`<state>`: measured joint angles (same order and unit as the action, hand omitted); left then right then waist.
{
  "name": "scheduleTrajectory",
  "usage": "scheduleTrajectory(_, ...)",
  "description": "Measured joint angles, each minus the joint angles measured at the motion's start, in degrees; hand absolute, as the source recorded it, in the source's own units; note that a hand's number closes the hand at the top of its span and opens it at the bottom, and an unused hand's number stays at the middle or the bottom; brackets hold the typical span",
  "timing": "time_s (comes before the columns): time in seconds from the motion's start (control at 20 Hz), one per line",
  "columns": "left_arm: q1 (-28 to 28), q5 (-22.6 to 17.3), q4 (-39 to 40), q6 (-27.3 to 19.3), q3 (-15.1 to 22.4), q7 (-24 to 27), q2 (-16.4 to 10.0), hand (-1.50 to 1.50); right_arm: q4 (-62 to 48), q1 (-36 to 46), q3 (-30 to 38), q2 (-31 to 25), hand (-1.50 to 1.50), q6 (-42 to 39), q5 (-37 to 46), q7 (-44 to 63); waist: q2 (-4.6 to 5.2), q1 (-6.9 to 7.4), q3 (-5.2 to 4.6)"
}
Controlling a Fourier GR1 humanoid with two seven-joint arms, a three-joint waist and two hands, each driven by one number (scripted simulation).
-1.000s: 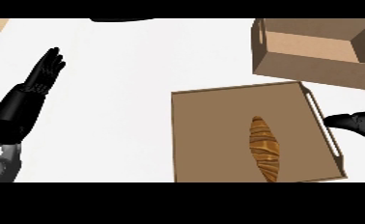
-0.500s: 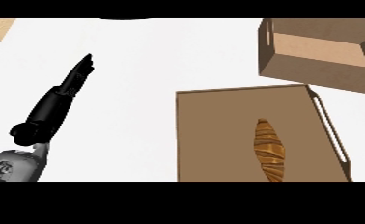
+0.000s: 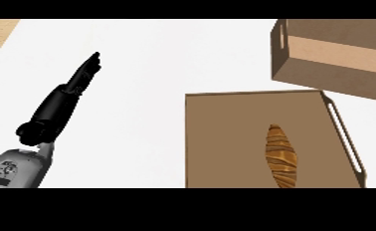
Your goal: Pick the croissant from the tray and place it in the cardboard box
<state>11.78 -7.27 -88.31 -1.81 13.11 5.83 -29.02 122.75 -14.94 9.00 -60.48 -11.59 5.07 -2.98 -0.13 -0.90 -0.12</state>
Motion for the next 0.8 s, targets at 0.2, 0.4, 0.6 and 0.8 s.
scheduleTrajectory(0.2,0.39,0.66,0.17,0.21,0.25,-0.37,0.85,0.0,8.47,-0.57,-3.09,-3.0,-1.5,-3.98,2.79,9.99,0.01,0.3,-0.02)
scheduleTrajectory(0.4,1.56,1.5,0.79,0.91,0.15,-0.54,1.43,0.0,14.65,1.12,-8.64,-4.02,-1.5,-6.74,6.35,21.01,0.15,0.9,-0.02)
scheduleTrajectory(0.6,1.63,1.93,1.05,1.83,-0.12,-0.17,1.95,0.0,15.43,6.09,-15.98,-3.65,-1.5,-9.25,6.07,31.94,0.27,1.59,-0.03)
scheduleTrajectory(0.8,2.09,2.31,2.33,2.79,-1.13,0.6,2.65,0.0,14.71,12.77,-24.08,-0.41,-1.5,-11.7,6.43,41.0,0.33,1.94,-0.01)
